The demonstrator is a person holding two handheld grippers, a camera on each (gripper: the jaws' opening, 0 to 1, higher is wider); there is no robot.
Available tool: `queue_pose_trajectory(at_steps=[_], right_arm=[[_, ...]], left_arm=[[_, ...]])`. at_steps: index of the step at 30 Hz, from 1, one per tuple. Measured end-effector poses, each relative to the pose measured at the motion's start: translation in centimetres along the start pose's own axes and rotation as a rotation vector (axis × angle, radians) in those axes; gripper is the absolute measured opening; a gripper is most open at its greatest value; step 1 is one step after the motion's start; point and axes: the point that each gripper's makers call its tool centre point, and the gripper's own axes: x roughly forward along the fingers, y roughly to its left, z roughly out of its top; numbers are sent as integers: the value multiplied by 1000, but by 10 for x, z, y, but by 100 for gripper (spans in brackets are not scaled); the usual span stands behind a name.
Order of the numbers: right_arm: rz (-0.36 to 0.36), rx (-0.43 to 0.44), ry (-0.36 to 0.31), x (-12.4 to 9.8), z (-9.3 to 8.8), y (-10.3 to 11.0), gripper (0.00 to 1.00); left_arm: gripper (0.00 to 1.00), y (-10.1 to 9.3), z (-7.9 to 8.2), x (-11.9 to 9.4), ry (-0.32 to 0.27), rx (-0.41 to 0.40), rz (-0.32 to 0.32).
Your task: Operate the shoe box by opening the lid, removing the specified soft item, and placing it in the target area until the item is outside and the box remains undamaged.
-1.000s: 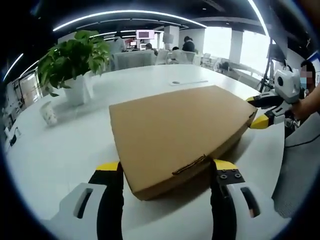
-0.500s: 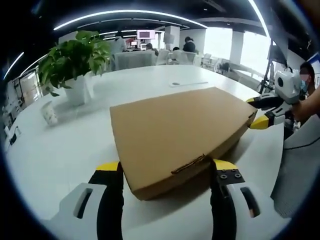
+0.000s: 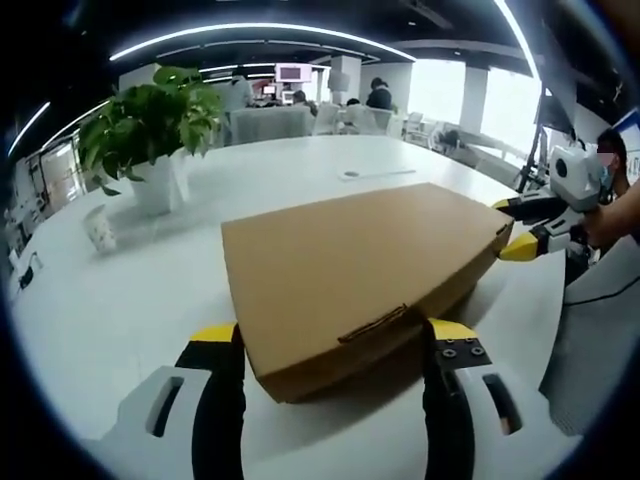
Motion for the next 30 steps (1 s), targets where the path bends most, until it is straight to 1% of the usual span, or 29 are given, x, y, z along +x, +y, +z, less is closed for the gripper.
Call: queue_pose_trajectory(at_steps=[17, 30], right_arm=[[30, -11, -40, -10, 14, 0, 47], [48, -41, -72, -15, 25, -2, 46]], left_arm=[[72, -2, 10, -8, 10, 41, -11], [72, -1, 22, -14, -9, 60, -11]])
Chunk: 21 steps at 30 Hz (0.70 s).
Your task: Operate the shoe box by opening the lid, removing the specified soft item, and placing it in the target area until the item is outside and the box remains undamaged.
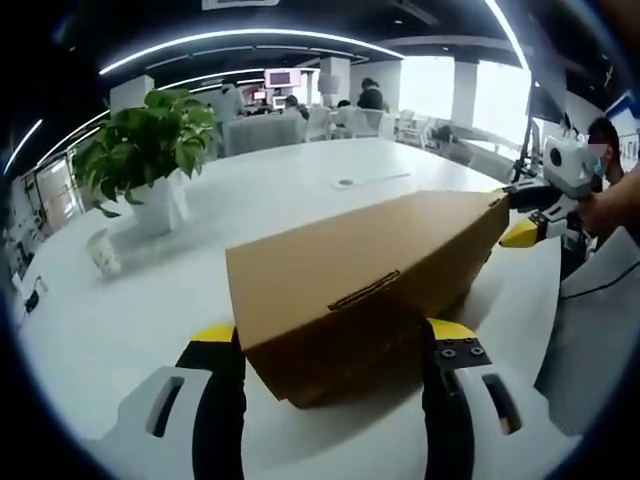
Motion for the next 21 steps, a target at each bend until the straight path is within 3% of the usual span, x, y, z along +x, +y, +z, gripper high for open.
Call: queue_pose_trajectory(at_steps=[21], right_arm=[[-39, -9, -33, -3, 20, -13, 37]], left_arm=[[71, 4, 20, -6, -49, 22, 6]])
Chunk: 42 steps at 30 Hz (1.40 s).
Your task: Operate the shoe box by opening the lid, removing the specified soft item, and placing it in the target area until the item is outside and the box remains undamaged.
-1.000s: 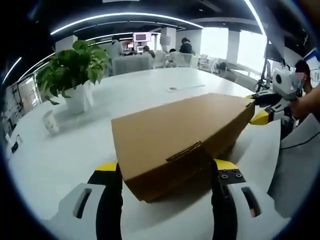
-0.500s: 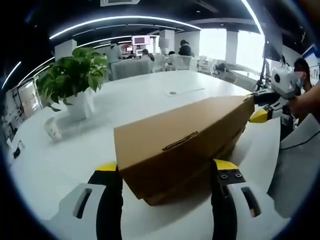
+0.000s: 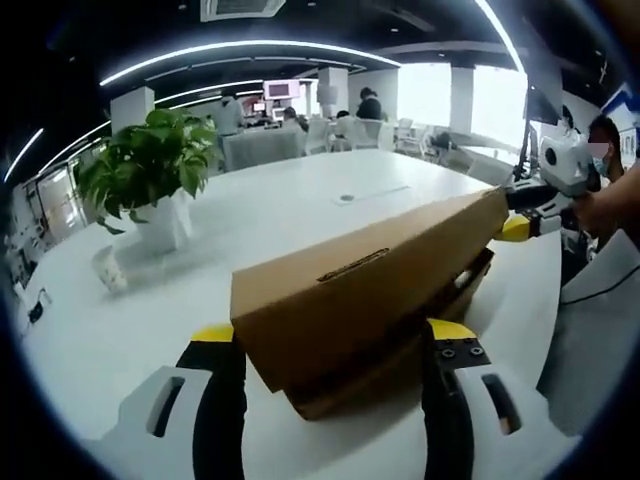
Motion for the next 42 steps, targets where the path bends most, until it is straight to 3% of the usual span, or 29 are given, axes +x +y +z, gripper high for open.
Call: queue_pose_trajectory(at_steps=[29, 42], right_arm=[[-94, -41, -50, 2, 34, -35, 15], [-128, -55, -57, 5, 43, -50, 5]], left_arm=[[59, 26, 38, 4, -70, 50, 60], [45, 43, 48, 8, -86, 56, 99]])
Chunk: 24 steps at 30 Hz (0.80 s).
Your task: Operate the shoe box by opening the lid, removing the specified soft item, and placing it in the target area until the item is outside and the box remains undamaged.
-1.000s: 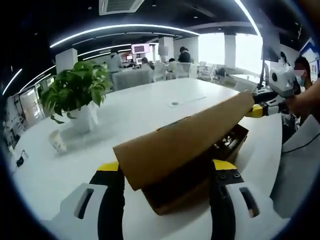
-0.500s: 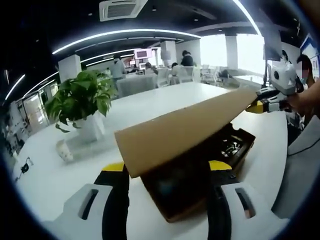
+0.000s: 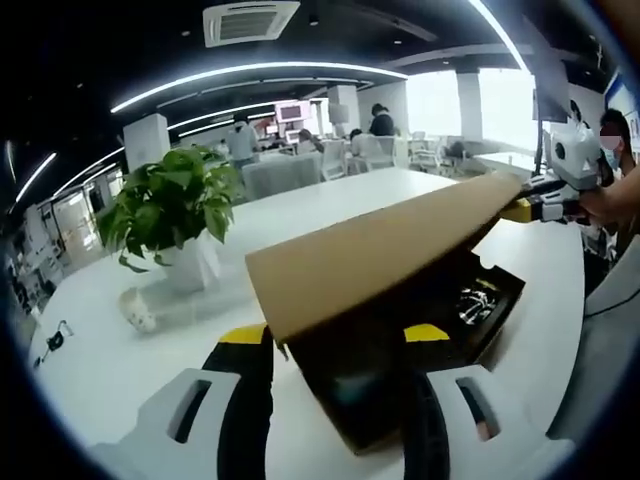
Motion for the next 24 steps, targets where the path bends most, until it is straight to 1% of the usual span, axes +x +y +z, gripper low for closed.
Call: queue_pose_trajectory(at_steps=[6, 13, 24], right_arm=[[-4, 1, -3, 2, 3, -4, 4], [-9, 3, -8, 5, 8, -10, 2], [-17, 8, -13, 10, 14, -17, 1]], left_arm=[[39, 5, 3, 1, -9, 2, 18], [36, 13, 9, 6, -17, 5, 27], [35, 18, 13, 12, -17, 16, 29]])
